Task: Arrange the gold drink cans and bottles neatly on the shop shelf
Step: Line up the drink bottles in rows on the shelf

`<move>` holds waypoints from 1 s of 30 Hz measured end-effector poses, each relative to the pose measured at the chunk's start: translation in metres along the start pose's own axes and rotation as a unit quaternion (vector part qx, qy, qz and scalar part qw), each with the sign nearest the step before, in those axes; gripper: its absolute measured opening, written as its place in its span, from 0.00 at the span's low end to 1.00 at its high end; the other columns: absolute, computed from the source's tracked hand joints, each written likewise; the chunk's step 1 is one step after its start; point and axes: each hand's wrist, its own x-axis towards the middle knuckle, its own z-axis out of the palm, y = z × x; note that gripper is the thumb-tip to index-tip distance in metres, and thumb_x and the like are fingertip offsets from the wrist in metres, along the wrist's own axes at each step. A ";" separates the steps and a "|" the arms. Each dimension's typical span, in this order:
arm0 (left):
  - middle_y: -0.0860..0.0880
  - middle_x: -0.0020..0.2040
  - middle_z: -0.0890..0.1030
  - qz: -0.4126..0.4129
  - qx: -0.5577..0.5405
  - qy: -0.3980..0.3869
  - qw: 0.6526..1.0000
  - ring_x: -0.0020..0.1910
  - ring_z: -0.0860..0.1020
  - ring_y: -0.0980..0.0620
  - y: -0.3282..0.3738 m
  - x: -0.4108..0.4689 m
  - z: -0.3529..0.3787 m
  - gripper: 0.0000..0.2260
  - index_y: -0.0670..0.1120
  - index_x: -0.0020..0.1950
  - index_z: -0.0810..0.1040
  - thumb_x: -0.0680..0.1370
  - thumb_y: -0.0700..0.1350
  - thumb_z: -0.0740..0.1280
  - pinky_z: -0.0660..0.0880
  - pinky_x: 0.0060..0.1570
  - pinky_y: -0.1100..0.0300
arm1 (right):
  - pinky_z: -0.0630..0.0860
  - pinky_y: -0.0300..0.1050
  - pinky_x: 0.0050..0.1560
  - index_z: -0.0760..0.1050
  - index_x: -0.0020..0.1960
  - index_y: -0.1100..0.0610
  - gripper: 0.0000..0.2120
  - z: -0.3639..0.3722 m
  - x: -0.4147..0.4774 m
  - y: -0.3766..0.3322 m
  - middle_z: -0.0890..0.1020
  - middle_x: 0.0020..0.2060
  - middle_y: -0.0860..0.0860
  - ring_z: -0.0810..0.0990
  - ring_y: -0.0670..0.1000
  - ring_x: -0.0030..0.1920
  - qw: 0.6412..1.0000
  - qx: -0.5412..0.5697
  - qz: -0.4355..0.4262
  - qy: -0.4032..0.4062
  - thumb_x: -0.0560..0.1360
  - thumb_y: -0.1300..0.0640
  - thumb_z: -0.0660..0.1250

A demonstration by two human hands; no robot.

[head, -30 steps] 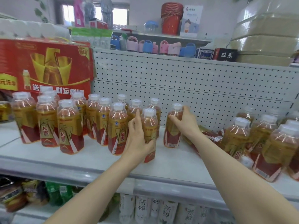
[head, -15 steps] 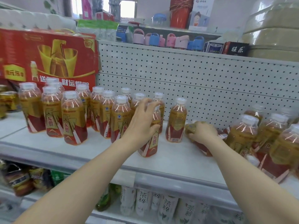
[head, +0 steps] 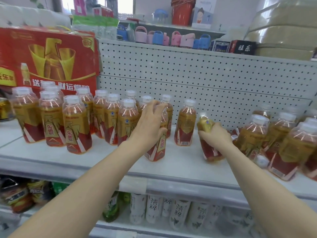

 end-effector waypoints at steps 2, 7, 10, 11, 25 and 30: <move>0.45 0.74 0.59 0.001 0.000 -0.005 1.000 0.74 0.60 0.46 0.000 0.000 0.000 0.34 0.48 0.77 0.60 0.75 0.42 0.73 0.58 0.69 0.59 | 0.77 0.54 0.50 0.63 0.64 0.60 0.28 -0.012 -0.009 -0.002 0.79 0.49 0.55 0.79 0.60 0.50 0.996 0.082 -0.016 0.019 0.74 0.44 0.68; 0.44 0.74 0.62 0.017 0.023 -0.001 1.000 0.73 0.60 0.45 -0.003 -0.005 -0.004 0.34 0.49 0.76 0.61 0.74 0.43 0.74 0.62 0.70 0.54 | 0.75 0.47 0.40 0.61 0.66 0.59 0.33 -0.020 -0.042 -0.010 0.78 0.43 0.49 0.80 0.53 0.45 0.986 0.146 -0.063 0.050 0.71 0.48 0.74; 0.44 0.74 0.62 0.025 0.033 -0.006 0.999 0.74 0.59 0.45 -0.007 -0.007 -0.007 0.35 0.50 0.77 0.60 0.74 0.44 0.74 0.63 0.70 0.53 | 0.73 0.46 0.39 0.61 0.69 0.61 0.36 -0.014 -0.051 -0.013 0.78 0.42 0.48 0.80 0.52 0.45 0.986 0.137 -0.074 0.064 0.71 0.48 0.75; 0.45 0.74 0.62 0.028 0.035 -0.008 0.999 0.74 0.59 0.45 -0.008 -0.007 -0.008 0.35 0.50 0.77 0.59 0.74 0.44 0.73 0.63 0.70 0.52 | 0.72 0.44 0.38 0.61 0.69 0.61 0.36 -0.015 -0.053 -0.015 0.78 0.42 0.48 0.80 0.52 0.45 0.986 0.137 -0.070 0.062 0.71 0.49 0.75; 0.41 0.70 0.67 0.066 0.120 0.062 0.989 0.71 0.62 0.41 0.037 0.020 0.015 0.26 0.42 0.71 0.68 0.74 0.38 0.70 0.64 0.69 0.52 | 0.76 0.53 0.58 0.71 0.70 0.52 0.22 -0.100 -0.044 0.008 0.80 0.57 0.53 0.77 0.54 0.59 0.964 -0.005 -0.164 0.208 0.78 0.51 0.69; 0.42 0.72 0.64 0.085 0.066 0.023 0.994 0.72 0.63 0.42 0.084 0.040 0.048 0.27 0.44 0.74 0.65 0.77 0.48 0.69 0.64 0.69 0.51 | 0.71 0.54 0.61 0.67 0.72 0.51 0.28 -0.135 -0.017 0.052 0.76 0.64 0.56 0.74 0.59 0.63 0.974 -0.120 -0.091 0.168 0.76 0.43 0.68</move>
